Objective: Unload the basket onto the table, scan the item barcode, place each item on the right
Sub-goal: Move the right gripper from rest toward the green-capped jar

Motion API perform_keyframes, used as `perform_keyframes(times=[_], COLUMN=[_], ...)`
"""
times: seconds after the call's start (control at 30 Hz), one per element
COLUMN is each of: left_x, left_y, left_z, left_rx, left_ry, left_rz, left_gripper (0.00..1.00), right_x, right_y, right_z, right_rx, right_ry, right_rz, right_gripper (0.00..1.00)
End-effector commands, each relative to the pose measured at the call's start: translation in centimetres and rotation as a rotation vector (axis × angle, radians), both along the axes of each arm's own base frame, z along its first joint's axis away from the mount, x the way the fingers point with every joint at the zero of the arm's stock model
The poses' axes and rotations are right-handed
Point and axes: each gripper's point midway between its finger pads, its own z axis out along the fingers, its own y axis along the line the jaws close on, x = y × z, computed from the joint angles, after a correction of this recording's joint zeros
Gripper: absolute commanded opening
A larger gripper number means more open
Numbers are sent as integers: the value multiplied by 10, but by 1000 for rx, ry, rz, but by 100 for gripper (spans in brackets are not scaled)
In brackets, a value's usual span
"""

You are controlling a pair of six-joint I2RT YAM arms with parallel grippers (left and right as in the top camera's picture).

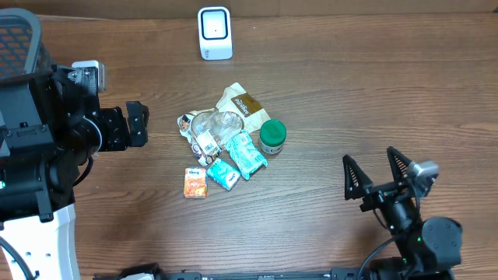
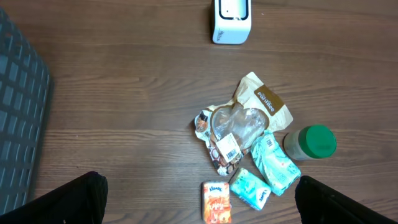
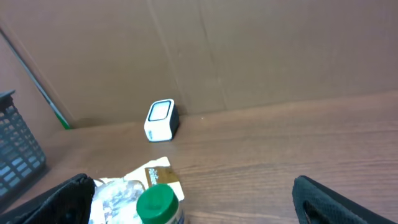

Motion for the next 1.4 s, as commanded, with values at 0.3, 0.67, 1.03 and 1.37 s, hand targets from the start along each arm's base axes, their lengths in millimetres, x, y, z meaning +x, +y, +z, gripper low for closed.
perform_keyframes(times=[0.3, 0.67, 1.03, 1.37], left_x=[1, 1, 1, 1], left_y=[-1, -1, -1, -1], left_z=[9, 9, 9, 9], left_rx=[8, 8, 8, 8], left_ry=[-26, -26, -26, -26], left_rz=[-20, -20, -20, -20], left_gripper=[100, 100, 99, 100], right_x=[3, 18, 52, 71], right_y=[9, 17, 34, 45], right_z=[87, 110, 78, 47], right_rx=[-119, -155, -121, -94], right_ry=[131, 440, 687, 810], right_rz=[64, 123, 208, 263], right_gripper=[100, 100, 100, 100])
